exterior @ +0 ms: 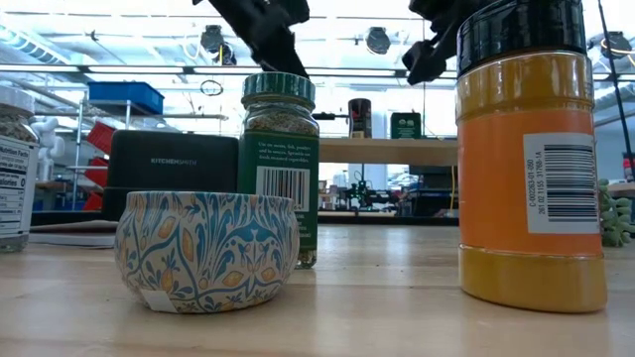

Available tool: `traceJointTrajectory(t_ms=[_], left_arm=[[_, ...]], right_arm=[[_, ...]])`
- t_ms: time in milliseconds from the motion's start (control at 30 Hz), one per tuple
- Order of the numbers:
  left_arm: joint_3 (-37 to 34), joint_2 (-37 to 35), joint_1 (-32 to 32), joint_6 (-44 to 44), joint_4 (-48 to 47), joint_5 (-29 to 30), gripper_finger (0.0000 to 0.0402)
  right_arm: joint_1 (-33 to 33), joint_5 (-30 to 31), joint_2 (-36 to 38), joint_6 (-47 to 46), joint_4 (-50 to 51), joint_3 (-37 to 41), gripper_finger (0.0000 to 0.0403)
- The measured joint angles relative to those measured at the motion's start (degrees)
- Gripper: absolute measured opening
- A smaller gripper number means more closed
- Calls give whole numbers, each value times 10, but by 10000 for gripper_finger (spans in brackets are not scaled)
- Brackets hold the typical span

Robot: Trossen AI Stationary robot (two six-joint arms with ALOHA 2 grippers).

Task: Shelf spices
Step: Put the white seasoning bottle on the shelf

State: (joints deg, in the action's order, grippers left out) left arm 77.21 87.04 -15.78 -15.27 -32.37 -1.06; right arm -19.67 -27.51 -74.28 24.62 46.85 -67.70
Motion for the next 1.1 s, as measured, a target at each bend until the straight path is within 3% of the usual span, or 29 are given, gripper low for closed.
traceJointTrajectory(t_ms=[433, 667, 1100], left_arm=[[0, -37, 132, 49, -106, -9, 192], [0, -36, 214, 90, -116, -8, 192], [-42, -36, 357, 267, -132, 39, 192]], right_arm=[[83, -27, 0, -23, -17, 25, 263], [126, -26, 0, -69, -46, 58, 263], [209, -1, 0, -118, -149, 83, 263]])
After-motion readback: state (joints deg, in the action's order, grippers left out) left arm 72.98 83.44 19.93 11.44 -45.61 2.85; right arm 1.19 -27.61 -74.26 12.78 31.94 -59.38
